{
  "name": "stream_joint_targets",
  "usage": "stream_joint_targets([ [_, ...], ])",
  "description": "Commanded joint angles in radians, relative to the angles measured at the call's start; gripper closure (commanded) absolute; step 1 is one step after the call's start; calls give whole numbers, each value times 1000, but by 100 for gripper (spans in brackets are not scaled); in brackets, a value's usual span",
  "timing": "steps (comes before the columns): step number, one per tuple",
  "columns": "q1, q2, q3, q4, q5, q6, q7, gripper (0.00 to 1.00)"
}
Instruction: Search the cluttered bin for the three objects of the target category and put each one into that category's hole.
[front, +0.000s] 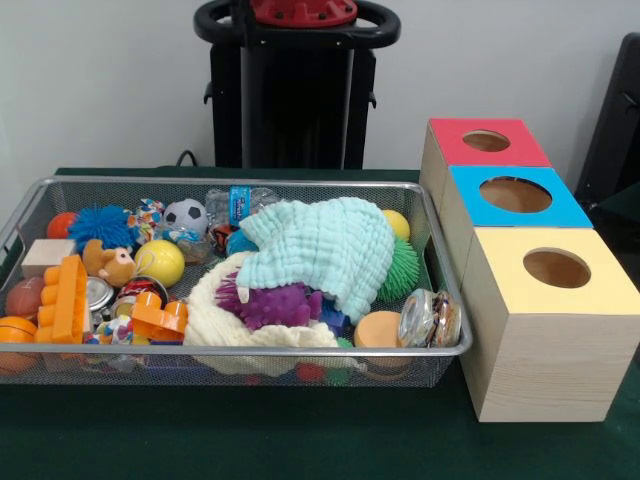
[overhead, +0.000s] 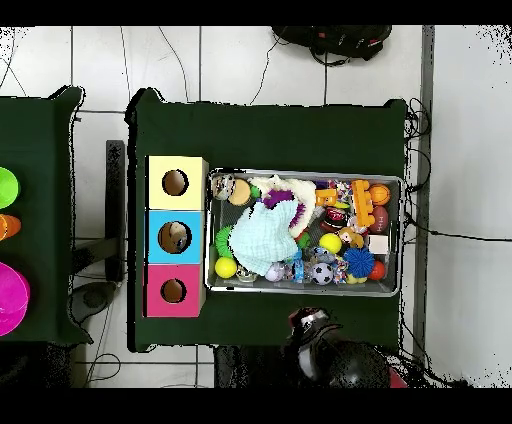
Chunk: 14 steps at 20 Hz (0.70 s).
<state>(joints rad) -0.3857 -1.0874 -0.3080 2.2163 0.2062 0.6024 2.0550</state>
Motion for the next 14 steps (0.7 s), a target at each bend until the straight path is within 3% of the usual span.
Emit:
stream_joint_targets([
  [1, -236, -27, 544, 138, -215, -190, -769, 0],
  [3, -304, -12, 648, 184, -284, -296, -738, 0],
  [8, -390, 17, 761, 207, -413, -387, -661, 0],
  [11, -401, 62, 776, 187, -516, -396, -657, 0],
  [14, -409, 88, 811, 154, -586, -343, -661, 0],
])
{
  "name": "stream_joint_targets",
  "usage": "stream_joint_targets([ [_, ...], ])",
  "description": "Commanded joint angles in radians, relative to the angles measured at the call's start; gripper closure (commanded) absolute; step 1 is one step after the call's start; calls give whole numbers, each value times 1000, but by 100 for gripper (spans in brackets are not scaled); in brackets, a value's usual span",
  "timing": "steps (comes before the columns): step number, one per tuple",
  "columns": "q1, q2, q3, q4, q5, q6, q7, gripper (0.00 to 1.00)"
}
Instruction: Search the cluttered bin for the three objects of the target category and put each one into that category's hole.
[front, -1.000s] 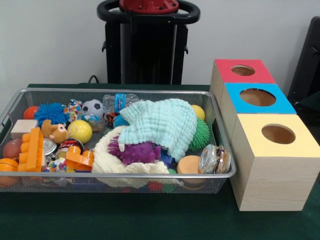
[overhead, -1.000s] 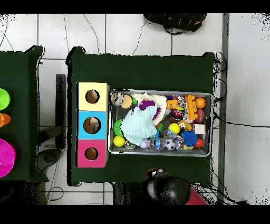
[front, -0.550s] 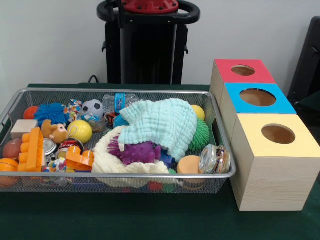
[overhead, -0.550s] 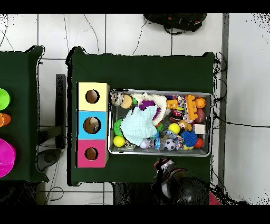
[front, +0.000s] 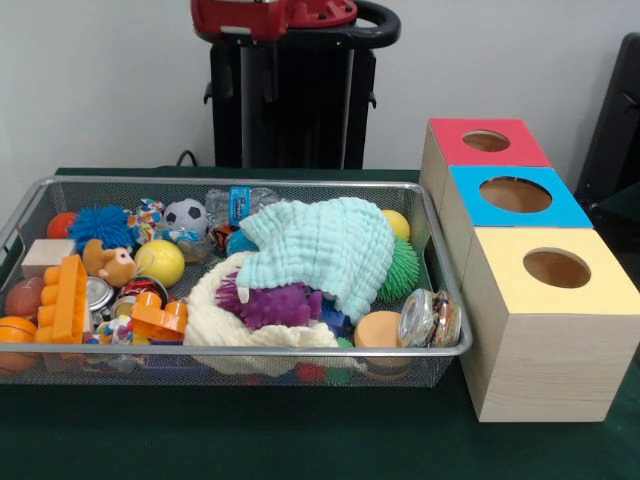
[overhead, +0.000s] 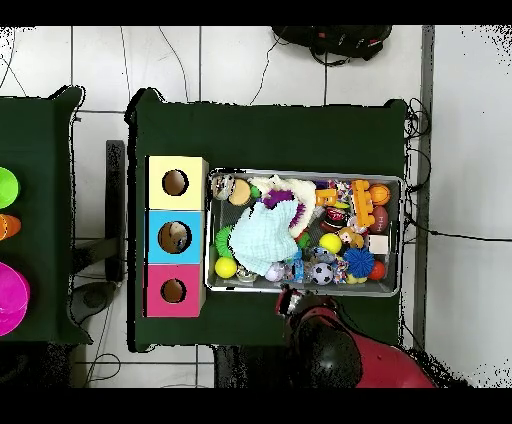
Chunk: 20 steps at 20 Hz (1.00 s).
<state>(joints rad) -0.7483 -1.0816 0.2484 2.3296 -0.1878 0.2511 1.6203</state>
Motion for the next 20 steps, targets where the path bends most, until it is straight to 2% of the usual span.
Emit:
stream_joint_targets([
  [1, -58, 99, 272, 39, -214, 10, -221, 0],
  [6, -116, 212, 347, 20, -346, -9, -197, 0],
  [10, -136, 303, 358, -27, -422, -19, -158, 0],
  [14, -84, 404, 287, -107, -520, -69, -83, 0],
  [16, -76, 458, 262, -144, -542, -82, -52, 0],
  [20, -105, 511, 288, -184, -539, -13, -56, 0],
])
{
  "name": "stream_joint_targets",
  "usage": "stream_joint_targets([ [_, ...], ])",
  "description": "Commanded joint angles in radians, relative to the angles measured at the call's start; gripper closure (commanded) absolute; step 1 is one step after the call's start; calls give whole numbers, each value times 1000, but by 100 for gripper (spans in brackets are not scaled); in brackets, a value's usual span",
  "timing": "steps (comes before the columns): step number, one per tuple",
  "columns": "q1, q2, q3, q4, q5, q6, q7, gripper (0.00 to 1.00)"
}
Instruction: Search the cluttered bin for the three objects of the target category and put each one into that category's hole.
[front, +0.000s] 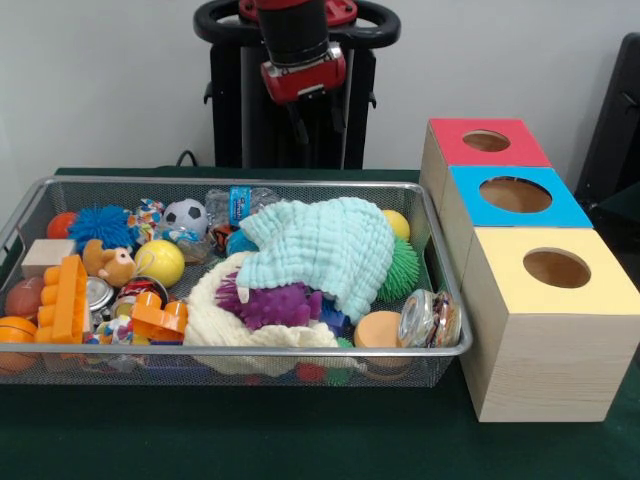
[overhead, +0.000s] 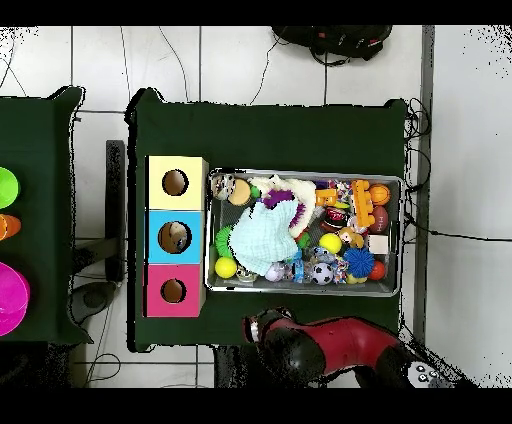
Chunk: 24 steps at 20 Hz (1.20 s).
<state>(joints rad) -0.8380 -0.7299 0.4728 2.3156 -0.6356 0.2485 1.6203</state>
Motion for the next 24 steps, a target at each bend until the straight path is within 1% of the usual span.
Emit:
stream_joint_targets([
  [1, -14, 160, 61, -174, -97, -11, -50, 0],
  [4, 18, 170, 10, -193, -124, -48, -2, 0],
  [5, 19, 188, -2, -205, -133, -48, 3, 0],
  [7, 18, 196, -23, -208, -153, -60, 18, 0],
  [10, 27, 170, -52, -185, -176, -94, 52, 0],
  [13, 26, 163, -65, -170, -193, -117, 69, 0],
  [15, 43, 161, -98, -174, -207, -147, 95, 0],
  [16, 67, 159, -128, -185, -206, -156, 117, 0],
  [18, 135, 146, -209, -222, -192, -134, 166, 0],
  [19, 178, 137, -263, -247, -194, -139, 194, 0],
  [22, 296, 138, -434, -313, -148, -133, 292, 0],
  [24, 361, 151, -524, -342, -113, -139, 334, 0],
])
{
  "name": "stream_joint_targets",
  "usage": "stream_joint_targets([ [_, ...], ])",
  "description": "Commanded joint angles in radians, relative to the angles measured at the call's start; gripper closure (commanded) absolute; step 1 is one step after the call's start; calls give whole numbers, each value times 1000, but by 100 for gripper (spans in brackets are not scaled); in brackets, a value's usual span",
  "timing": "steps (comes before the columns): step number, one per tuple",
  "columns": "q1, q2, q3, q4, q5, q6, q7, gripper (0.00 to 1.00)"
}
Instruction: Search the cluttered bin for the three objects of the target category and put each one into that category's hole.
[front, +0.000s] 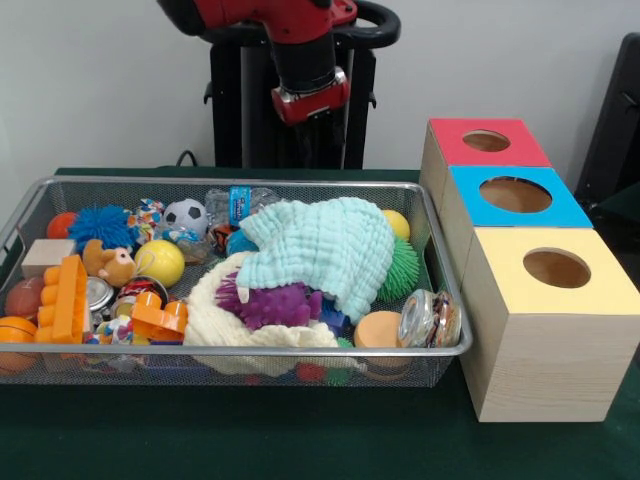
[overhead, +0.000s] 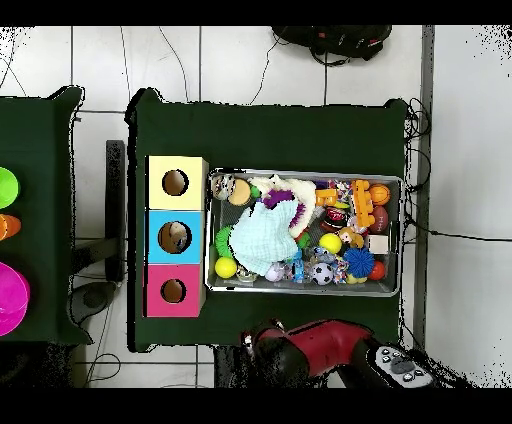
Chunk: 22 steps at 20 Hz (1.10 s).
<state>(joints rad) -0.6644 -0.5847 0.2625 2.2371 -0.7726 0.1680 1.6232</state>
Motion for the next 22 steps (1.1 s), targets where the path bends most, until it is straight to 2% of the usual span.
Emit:
stream_joint_targets([
  [1, 215, 16, -349, -276, 36, -71, 342, 0],
  [4, 247, 32, -396, -282, 92, -90, 349, 0],
  [7, 258, 25, -412, -269, 139, -85, 345, 0],
  [14, 260, 2, -421, -245, 215, -46, 325, 0],
  [22, 254, -26, -423, -225, 332, -62, 341, 0],
])
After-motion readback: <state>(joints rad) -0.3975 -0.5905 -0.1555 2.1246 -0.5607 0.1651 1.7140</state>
